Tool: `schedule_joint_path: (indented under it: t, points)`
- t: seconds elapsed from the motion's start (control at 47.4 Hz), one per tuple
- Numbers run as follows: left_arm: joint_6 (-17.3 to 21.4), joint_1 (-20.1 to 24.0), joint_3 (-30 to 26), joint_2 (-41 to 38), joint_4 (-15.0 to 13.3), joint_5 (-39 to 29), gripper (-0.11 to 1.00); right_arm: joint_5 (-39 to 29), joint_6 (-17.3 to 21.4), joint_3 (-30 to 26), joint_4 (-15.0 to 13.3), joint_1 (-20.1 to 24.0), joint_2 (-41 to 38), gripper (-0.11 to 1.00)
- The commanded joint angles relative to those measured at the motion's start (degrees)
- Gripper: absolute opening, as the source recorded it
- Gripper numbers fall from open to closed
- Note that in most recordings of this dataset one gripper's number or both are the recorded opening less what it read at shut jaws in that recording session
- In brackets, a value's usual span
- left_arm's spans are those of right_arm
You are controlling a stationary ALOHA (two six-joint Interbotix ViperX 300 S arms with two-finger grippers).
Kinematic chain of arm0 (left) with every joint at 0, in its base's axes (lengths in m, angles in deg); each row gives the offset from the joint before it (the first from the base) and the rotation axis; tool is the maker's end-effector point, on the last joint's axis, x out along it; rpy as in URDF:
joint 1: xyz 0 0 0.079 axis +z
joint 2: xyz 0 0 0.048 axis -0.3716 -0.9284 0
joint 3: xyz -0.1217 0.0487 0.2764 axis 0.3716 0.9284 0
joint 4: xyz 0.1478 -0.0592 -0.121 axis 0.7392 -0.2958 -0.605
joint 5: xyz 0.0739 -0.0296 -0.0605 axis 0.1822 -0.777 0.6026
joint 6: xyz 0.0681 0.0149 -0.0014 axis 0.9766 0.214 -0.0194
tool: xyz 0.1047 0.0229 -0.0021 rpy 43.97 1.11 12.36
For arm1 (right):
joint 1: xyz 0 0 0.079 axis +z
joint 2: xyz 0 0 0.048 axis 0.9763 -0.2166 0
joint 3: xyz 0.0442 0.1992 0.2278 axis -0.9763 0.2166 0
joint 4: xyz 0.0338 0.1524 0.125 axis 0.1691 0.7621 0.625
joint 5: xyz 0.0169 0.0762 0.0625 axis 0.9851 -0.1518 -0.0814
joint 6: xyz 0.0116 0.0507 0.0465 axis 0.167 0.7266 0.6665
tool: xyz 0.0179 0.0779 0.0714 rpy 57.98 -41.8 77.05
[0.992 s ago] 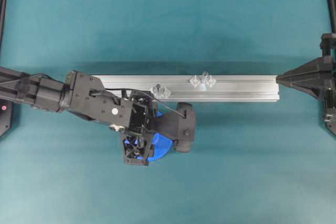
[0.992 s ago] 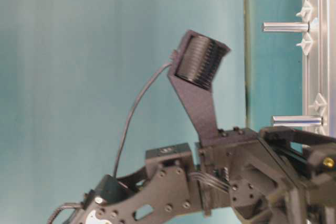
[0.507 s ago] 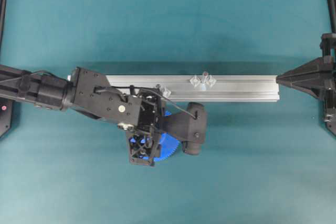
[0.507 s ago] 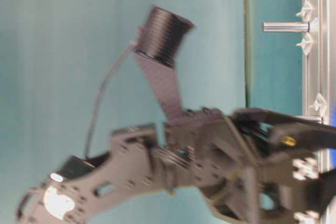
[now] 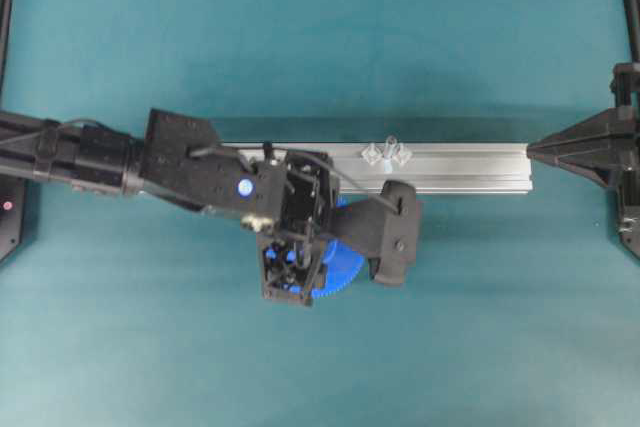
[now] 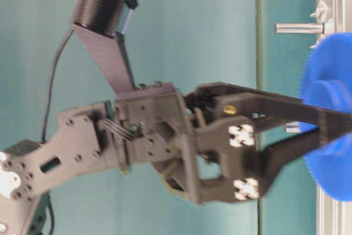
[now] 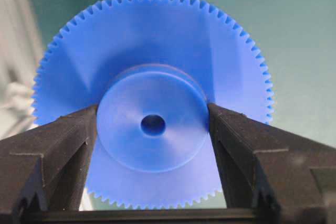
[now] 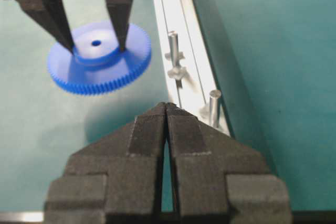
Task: Find the location of the shaft and insert the large gear.
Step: 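Lift the gear and carry it toward the rail with the left gripper, then turn the gear upright and align its bore with the right shaft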
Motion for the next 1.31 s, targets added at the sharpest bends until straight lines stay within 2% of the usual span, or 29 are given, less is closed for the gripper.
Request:
schedule_joint_path:
  t: [0.0,0.422,0.823,1.013,1.287]
  points:
    - [0.70,0.35,-2.99,2.29,0.18,-1.41,0.70,0.35,0.44,-0.62,0.00,-0.09,-0.09,0.01]
    - [4.75,3.69,-9.49,1.85,0.44,-6.33,0.70,0.35,0.44,-0.62,0.00,-0.09,0.09,0.01]
    - [5.71,5.89,-16.00,-1.23,0.44,-9.76,0.70,0.35,0.44,-0.62,0.00,-0.09,0.00,0.01]
    - [8.70,7.38,-20.13,-3.16,0.44,-11.87,0.70,0.35,0.44,-0.62,0.00,-0.09,0.09,0.01]
    - [10.99,9.14,-26.98,-6.59,0.44,-15.91,0.70,0.35,0.35,-0.62,0.00,-0.09,0.09,0.01]
